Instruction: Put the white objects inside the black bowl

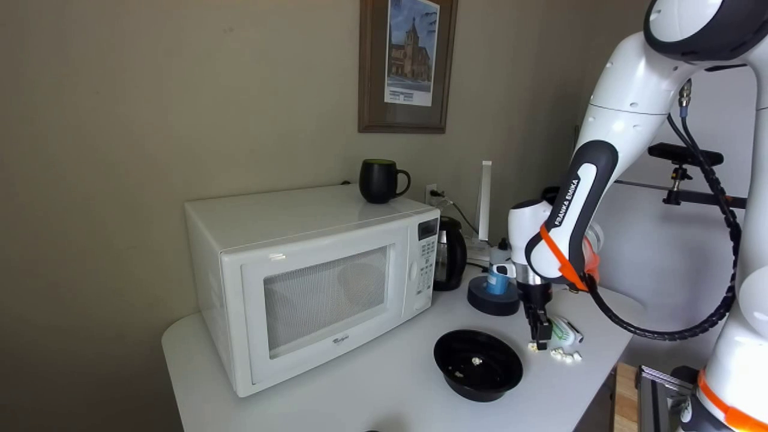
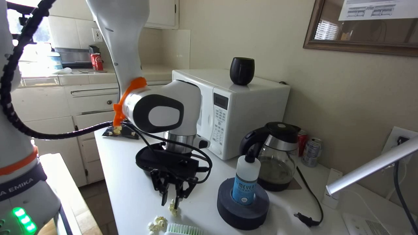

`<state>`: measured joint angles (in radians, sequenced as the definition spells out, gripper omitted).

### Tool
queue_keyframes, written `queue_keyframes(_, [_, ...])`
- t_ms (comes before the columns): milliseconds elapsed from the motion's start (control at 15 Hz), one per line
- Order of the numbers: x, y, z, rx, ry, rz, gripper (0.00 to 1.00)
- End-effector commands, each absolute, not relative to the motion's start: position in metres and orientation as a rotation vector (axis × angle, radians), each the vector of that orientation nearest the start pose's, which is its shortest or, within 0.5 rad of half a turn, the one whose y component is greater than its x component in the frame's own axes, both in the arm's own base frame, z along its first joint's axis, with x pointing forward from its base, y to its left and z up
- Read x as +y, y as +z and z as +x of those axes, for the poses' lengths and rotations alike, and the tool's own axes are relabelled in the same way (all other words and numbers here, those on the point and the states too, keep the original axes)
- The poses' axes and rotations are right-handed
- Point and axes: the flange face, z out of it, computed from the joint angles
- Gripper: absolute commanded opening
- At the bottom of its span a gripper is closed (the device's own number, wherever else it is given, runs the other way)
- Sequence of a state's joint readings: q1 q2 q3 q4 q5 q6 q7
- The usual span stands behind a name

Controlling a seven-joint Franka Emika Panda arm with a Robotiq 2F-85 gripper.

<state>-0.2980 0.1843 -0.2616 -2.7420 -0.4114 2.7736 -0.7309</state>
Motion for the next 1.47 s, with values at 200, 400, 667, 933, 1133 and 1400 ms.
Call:
queue_keyframes(200, [-0.1864,0.1457,0.3172,-0.848,0.353,-3.038,0.4])
queue_keyframes(400, [-0.1847,0.1475,0.3192,-0.852,0.339,-3.043,0.39])
queue_keyframes(667, [-0.1834,0.149,0.3197,-0.854,0.329,-3.046,0.39])
queue_keyframes(933, [-0.184,0.1465,0.3185,-0.837,0.337,-3.049,0.36])
queue_keyframes(1133, [-0.1832,0.1486,0.3205,-0.829,0.322,-3.058,0.38])
queue_keyframes(1400, [-0.1827,0.1479,0.3206,-0.816,0.323,-3.068,0.38])
